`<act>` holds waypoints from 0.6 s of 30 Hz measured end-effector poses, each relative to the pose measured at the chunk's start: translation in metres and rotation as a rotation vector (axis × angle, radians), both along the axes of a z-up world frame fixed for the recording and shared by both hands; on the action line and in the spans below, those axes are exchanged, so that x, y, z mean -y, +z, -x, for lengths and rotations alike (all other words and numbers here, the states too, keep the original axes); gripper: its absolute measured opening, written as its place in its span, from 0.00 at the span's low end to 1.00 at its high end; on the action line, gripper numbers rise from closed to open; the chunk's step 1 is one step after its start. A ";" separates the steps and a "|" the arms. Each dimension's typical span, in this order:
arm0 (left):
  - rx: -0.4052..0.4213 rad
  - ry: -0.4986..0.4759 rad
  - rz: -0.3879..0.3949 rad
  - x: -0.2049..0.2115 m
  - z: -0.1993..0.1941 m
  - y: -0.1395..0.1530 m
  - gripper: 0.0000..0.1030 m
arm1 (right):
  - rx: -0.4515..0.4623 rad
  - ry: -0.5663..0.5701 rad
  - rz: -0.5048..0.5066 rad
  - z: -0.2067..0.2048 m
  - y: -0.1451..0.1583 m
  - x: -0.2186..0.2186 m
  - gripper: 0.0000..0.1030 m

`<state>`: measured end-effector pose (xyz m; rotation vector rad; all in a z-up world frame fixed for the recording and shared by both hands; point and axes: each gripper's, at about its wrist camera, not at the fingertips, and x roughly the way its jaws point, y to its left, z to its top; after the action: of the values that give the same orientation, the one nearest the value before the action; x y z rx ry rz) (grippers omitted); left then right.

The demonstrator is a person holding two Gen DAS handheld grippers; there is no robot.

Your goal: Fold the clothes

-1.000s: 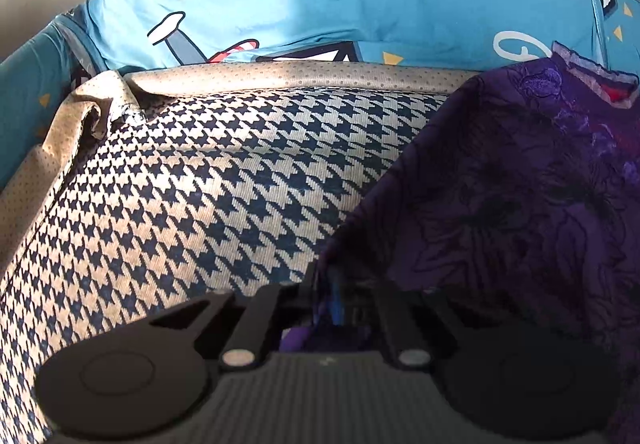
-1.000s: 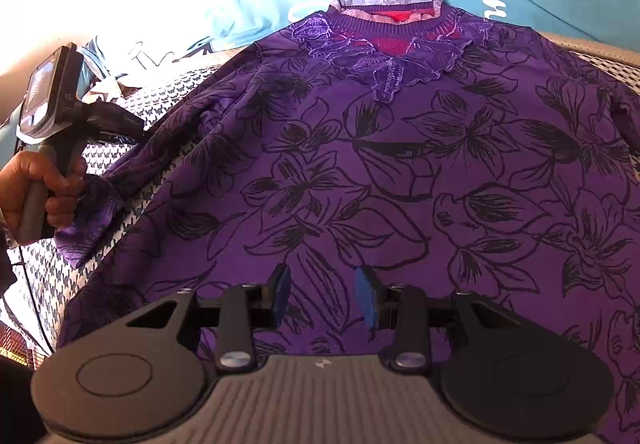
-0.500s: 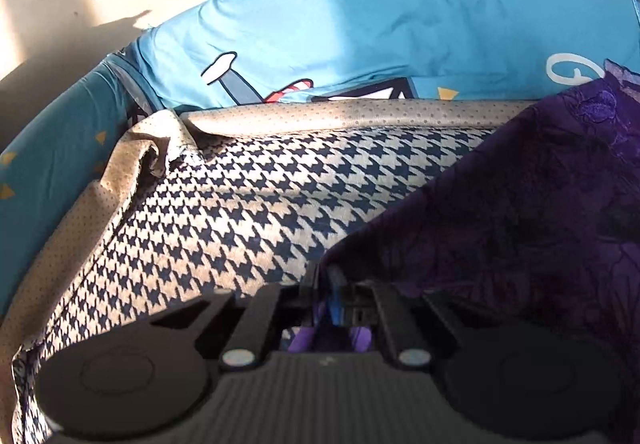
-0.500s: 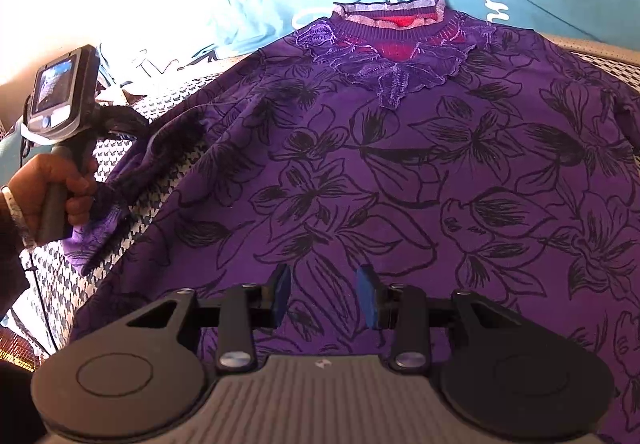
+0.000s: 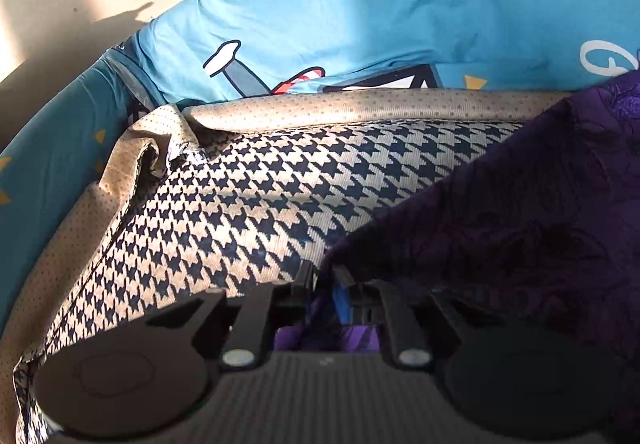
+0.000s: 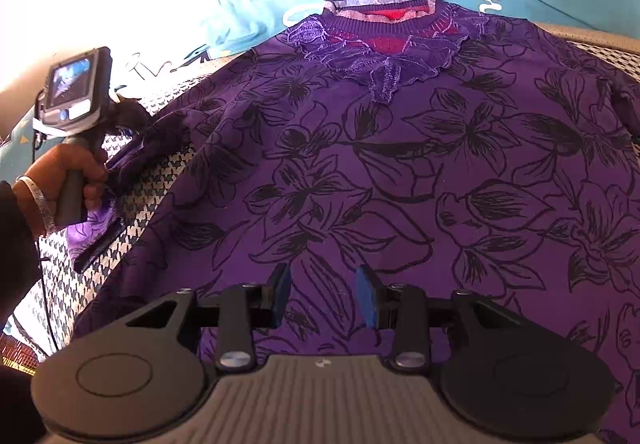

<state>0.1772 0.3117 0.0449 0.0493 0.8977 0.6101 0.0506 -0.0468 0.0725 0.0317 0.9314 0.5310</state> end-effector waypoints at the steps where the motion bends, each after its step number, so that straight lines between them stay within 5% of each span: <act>1: 0.008 -0.007 0.010 0.001 0.003 0.003 0.27 | 0.003 -0.002 0.002 0.000 0.000 0.000 0.35; 3: 0.032 -0.019 0.035 0.001 0.009 0.012 0.42 | 0.005 -0.008 0.001 -0.001 0.001 0.001 0.35; 18: 0.114 0.033 0.207 -0.023 0.103 0.050 0.46 | 0.075 0.143 -0.064 0.012 0.007 -0.025 0.35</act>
<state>0.0738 0.3349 0.0946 -0.1856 0.8484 0.5424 0.0387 -0.0220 0.0800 0.0028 0.8469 0.6903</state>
